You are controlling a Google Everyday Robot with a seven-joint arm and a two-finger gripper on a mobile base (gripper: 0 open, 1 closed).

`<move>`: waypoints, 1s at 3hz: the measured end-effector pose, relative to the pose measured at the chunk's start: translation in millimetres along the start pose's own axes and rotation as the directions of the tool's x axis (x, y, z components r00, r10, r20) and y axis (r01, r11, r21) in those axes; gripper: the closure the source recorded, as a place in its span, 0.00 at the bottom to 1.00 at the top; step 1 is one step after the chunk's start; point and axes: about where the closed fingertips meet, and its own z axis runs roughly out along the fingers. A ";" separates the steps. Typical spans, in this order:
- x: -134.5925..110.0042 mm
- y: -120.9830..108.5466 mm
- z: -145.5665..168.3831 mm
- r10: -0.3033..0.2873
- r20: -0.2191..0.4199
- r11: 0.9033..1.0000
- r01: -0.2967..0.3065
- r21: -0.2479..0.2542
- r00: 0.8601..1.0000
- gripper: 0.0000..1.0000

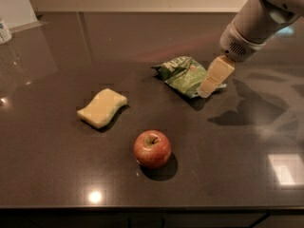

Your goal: Move green jalapeno chip bag near apple

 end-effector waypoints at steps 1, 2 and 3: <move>-5.8 -8.7 24.5 0.082 0.010 0.996 -0.082 -0.030 0.997 0.00; -11.6 -8.4 43.6 0.137 0.007 0.988 -0.137 -0.070 0.990 0.00; -13.7 -4.1 57.0 0.173 -0.009 0.979 -0.173 -0.105 0.985 0.00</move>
Offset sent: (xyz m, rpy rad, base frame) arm 0.0374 0.0246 -0.0491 0.1329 0.1326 -0.1457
